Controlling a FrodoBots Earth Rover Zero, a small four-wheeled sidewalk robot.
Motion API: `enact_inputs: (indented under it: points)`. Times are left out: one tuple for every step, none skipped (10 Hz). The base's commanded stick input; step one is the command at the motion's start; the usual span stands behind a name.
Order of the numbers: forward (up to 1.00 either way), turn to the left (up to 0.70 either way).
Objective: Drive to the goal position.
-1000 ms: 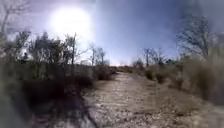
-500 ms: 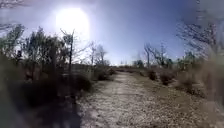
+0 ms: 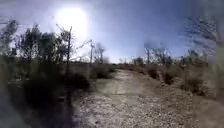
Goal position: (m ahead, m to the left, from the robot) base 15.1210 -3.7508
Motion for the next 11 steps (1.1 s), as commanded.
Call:
enact_inputs:
  points:
    - [0.70,-0.17]
    - [0.70,-0.12]
    - [0.70,-0.09]
    - [0.70,-0.06]
    - [0.70,-0.04]
    - [0.70,-0.05]
    - [0.70,-0.04]
    - [0.70,-0.03]
    - [0.70,-0.02]
    - [0.70,-0.01]
    - [0.70,0.00]
